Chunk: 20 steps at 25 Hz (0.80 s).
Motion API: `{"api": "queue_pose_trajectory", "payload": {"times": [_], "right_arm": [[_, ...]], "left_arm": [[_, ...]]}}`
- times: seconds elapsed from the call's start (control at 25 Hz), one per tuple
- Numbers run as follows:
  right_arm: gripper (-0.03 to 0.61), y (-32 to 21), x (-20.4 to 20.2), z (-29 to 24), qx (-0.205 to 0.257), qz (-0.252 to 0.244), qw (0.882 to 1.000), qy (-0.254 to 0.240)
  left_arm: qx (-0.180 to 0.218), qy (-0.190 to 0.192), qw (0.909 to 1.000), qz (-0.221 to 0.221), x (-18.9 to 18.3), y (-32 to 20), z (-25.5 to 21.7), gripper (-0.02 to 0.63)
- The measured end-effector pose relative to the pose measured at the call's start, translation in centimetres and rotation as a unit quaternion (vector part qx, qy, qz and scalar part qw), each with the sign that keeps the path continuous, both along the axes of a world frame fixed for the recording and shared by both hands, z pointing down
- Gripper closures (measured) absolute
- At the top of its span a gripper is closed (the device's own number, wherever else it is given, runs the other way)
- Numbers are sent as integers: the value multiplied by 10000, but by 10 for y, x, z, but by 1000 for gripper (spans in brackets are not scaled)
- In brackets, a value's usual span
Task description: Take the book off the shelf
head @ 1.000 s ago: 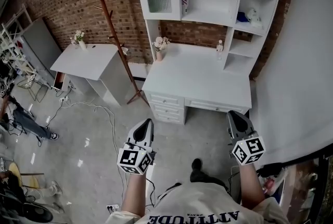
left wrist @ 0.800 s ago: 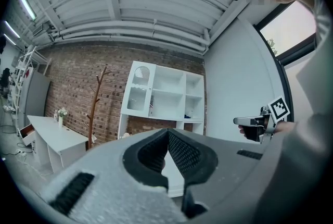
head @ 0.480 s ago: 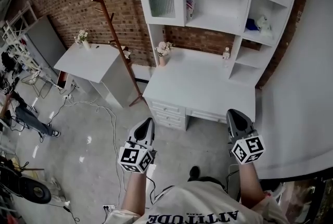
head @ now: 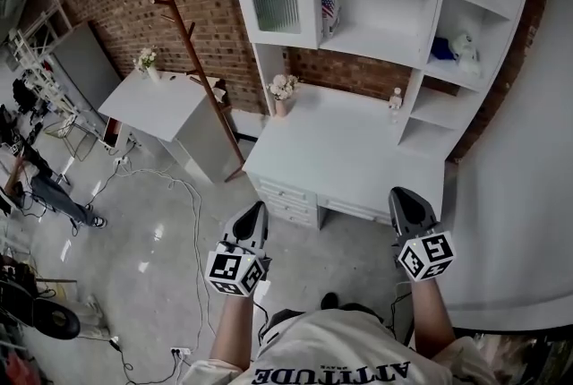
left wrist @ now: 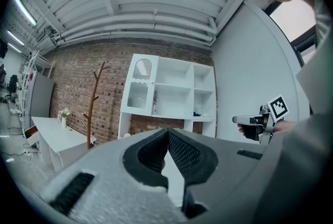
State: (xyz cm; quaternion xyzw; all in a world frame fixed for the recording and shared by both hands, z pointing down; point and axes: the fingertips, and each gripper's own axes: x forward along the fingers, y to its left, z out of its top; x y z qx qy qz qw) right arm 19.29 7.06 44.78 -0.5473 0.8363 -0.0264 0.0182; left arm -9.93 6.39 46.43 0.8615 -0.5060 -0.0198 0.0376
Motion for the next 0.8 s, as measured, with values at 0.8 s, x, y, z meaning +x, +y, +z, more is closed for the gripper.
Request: {"api": "queue_pose_trajectory", "payload": {"times": [0.8], "right_arm": [[545,-55,33,11,-140,-23,9999,73]], "left_arm": [[-126,13,9999,18,34,-56,11,588]]}}
